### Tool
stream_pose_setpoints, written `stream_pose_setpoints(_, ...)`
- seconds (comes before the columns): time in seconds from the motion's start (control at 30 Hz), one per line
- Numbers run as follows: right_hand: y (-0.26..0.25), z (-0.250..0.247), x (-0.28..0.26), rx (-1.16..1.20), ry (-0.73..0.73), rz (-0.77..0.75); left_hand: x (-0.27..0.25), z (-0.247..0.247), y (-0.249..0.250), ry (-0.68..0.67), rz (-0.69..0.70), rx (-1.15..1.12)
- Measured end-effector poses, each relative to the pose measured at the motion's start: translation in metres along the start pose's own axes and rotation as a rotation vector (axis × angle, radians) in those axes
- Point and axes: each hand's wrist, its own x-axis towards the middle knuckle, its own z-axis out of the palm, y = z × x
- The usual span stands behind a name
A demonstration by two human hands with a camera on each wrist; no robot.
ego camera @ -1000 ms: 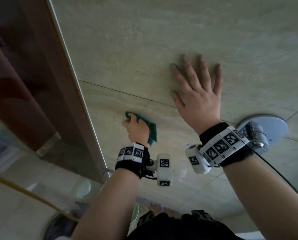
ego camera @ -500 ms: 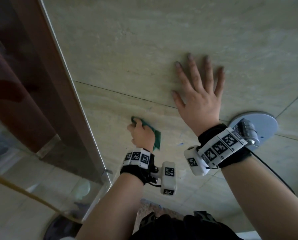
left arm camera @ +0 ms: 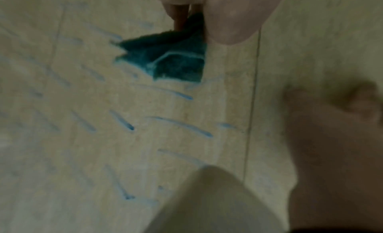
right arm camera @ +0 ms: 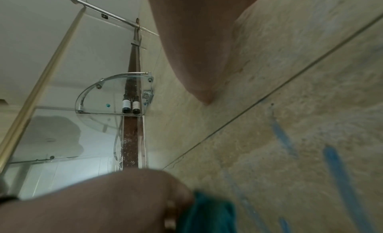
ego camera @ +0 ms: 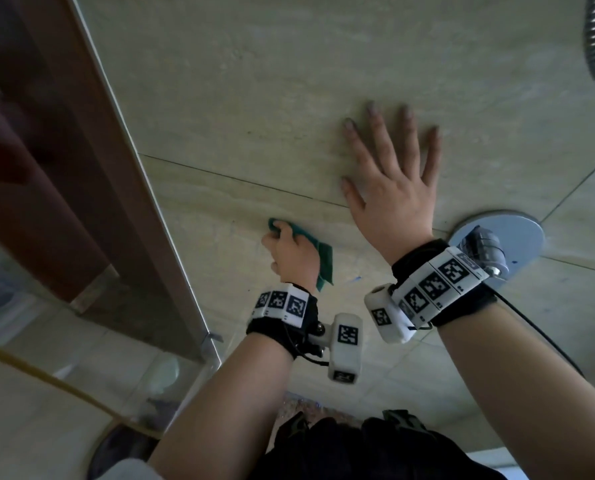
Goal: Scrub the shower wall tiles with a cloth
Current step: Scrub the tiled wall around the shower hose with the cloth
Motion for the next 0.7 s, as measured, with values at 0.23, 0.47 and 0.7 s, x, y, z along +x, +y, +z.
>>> stream_pose_setpoints(0.23, 0.006, -0.002, -0.003, -0.021, -0.005, -0.009, -0.007, 0.009, 0.028, 0.053, 0.382, 0.028)
stream_pose_setpoints(0.47, 0.027, -0.009, -0.015, -0.037, -0.031, -0.024, -0.008, 0.013, -0.017, -0.001, -0.039, 0.024)
stream_pose_setpoints(0.7, 0.042, -0.019, -0.015, -0.058, 0.002, 0.031, -0.029, 0.031, 0.039, 0.052, 0.416, 0.04)
